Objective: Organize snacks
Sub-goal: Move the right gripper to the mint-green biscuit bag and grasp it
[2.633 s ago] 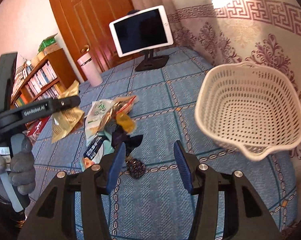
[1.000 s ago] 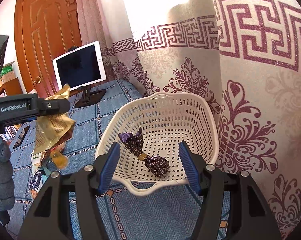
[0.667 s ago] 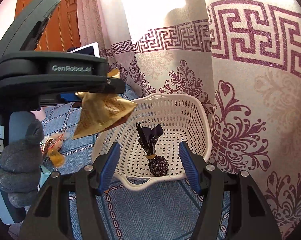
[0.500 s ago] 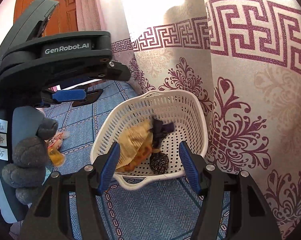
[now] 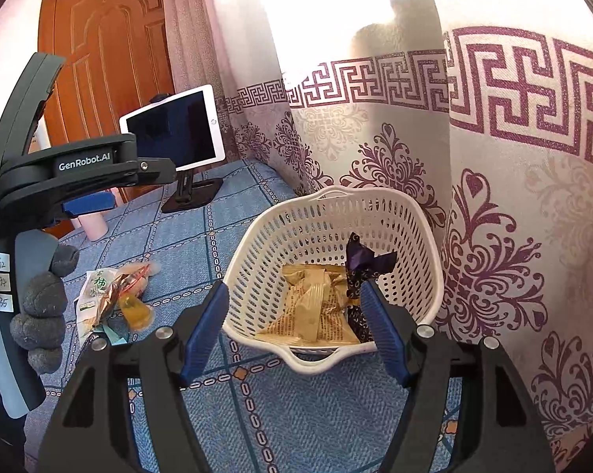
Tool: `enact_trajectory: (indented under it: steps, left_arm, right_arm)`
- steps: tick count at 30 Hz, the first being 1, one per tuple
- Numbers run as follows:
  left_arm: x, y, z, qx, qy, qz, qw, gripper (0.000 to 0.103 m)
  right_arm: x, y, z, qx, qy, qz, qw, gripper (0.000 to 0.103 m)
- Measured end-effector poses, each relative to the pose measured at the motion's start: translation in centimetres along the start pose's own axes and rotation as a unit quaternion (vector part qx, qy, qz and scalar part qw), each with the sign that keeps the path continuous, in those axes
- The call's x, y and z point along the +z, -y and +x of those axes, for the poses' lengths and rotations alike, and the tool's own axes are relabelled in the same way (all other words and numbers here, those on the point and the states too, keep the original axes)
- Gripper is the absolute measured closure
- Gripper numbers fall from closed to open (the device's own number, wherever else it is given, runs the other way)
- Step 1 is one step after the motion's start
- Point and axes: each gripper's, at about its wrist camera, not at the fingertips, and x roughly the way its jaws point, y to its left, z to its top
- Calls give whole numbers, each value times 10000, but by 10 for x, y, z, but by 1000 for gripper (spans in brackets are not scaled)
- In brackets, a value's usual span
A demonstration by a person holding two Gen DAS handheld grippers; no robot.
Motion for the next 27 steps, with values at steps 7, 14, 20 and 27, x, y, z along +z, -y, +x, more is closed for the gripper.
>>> enact_trajectory:
  steps: [7, 14, 20, 27]
  left_arm:
    - [-5, -47, -29, 335, 141, -243, 9990, 3]
    - [-27, -103, -43, 798, 22, -611, 9949, 3]
    - [-55, -141, -44, 1008, -242, -985, 9897, 3]
    - [-76, -168, -47, 1245, -325, -1216, 9842, 3]
  right_arm:
    - [1, -26, -2, 297, -97, -190, 9993, 34]
    - [-5, -53, -1, 602, -314, -418, 9968, 34]
    - [-21, -86, 16, 1236, -977, -628, 9855, 29]
    - [-48, -130, 36, 1939, -1803, -863, 9604, 27]
